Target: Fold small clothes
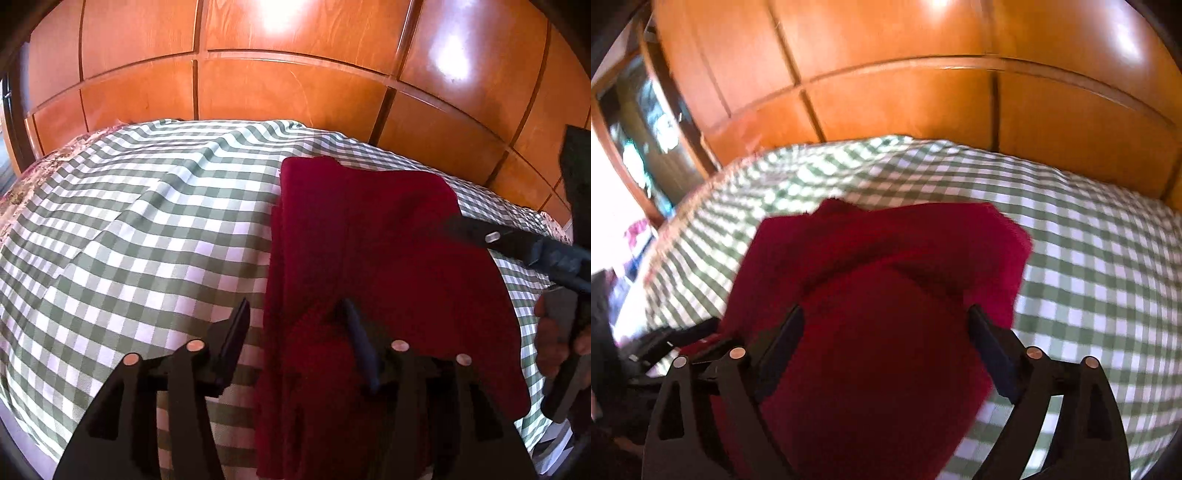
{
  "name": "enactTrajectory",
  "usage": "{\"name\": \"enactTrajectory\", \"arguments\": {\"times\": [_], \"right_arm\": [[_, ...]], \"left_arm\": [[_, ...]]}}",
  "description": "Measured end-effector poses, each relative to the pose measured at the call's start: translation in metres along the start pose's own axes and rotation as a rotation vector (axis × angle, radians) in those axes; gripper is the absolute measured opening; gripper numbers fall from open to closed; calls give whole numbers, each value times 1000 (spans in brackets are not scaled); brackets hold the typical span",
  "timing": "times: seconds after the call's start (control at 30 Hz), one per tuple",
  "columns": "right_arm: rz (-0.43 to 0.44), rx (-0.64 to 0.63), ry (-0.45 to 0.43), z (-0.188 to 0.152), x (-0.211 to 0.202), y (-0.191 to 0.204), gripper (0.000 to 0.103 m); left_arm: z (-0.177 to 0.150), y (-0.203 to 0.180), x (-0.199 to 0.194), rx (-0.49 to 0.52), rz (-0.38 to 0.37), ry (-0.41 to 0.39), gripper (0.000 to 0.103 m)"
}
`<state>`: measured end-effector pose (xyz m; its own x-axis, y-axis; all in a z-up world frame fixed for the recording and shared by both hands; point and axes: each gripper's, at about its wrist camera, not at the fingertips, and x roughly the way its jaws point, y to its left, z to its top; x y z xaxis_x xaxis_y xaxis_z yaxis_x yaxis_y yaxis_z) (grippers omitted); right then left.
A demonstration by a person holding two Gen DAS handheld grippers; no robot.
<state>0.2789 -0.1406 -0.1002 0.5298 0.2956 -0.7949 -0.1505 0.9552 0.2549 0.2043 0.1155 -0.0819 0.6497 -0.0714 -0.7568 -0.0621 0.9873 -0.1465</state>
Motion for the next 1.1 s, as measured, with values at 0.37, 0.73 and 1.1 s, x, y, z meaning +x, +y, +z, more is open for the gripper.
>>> {"name": "enactTrajectory", "arguments": {"times": [0.37, 0.73, 1.1], "right_arm": [[264, 288, 94, -51, -3, -54, 90], [363, 287, 131, -58, 31, -28, 64], [224, 166, -63, -54, -66, -27, 47]], "left_arm": [[-8, 21, 5, -60, -94, 29, 69], [-25, 51, 22, -193, -396, 43, 37], [5, -16, 6, -82, -587, 37, 27]]}}
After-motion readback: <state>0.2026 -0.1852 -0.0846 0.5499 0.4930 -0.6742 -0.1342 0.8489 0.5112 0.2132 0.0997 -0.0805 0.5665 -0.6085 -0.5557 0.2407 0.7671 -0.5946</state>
